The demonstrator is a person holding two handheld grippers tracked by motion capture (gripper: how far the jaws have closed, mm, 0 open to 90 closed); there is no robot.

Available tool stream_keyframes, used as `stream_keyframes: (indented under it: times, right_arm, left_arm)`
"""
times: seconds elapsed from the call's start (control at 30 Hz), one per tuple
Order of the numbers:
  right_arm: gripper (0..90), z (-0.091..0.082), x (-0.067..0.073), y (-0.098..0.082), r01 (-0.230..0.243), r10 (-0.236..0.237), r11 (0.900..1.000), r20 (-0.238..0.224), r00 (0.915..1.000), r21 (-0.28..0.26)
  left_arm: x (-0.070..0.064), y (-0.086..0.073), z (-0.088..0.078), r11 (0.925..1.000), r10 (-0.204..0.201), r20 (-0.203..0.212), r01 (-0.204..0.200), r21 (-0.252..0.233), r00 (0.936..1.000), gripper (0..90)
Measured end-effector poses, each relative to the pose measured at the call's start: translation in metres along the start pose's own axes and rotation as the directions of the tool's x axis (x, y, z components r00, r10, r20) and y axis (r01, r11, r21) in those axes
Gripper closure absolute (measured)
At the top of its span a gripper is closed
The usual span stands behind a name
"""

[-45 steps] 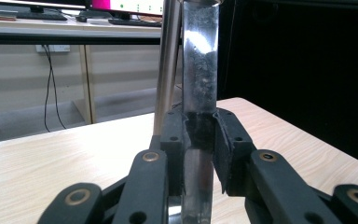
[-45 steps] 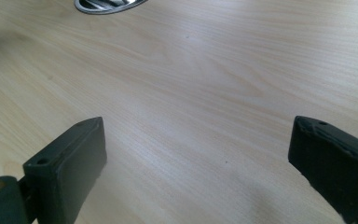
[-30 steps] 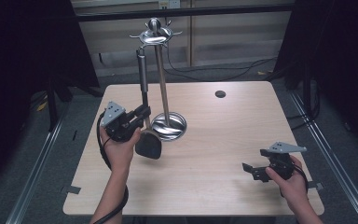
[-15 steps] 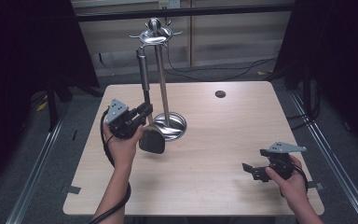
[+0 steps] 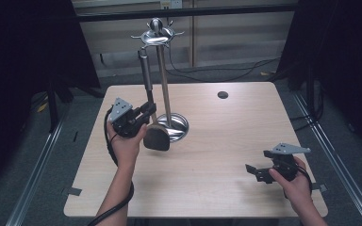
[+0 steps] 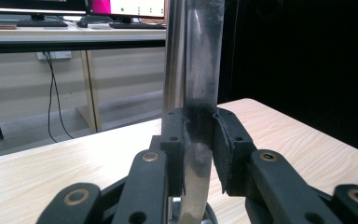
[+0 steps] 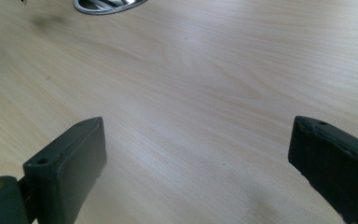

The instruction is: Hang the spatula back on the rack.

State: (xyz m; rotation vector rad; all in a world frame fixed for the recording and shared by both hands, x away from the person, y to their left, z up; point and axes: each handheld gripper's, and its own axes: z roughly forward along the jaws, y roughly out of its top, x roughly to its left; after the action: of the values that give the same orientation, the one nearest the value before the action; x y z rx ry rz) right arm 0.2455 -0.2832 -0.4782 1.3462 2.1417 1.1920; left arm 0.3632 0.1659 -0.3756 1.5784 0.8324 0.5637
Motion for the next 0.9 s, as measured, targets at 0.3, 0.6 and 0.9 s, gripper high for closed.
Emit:
stream_keyframes:
  times: [0.3, 0.6, 0.9]
  right_arm:
    - [4.0, -0.0001, -0.0001, 0.0000, 0.000, 0.000, 1.000, 0.000, 1.0000, 0.000]
    - [4.0, -0.0002, 0.0001, 0.0002, 0.001, -0.001, 1.000, -0.001, 1.0000, 0.000]
    - [4.0, -0.0003, -0.0001, 0.0002, 0.002, -0.002, 1.000, 0.000, 1.0000, 0.000]
  left_arm:
    - [0.0022, 0.0006, 0.0037, 1.0000, -0.002, -0.004, 0.002, 0.001, 1.0000, 75.0]
    - [0.0055, 0.0002, 0.0061, 0.9999, -0.009, -0.001, 0.009, -0.007, 1.0000, 74.5]
    - [0.0071, 0.0003, 0.0085, 0.9998, -0.017, 0.005, 0.017, -0.008, 0.9999, 74.1]
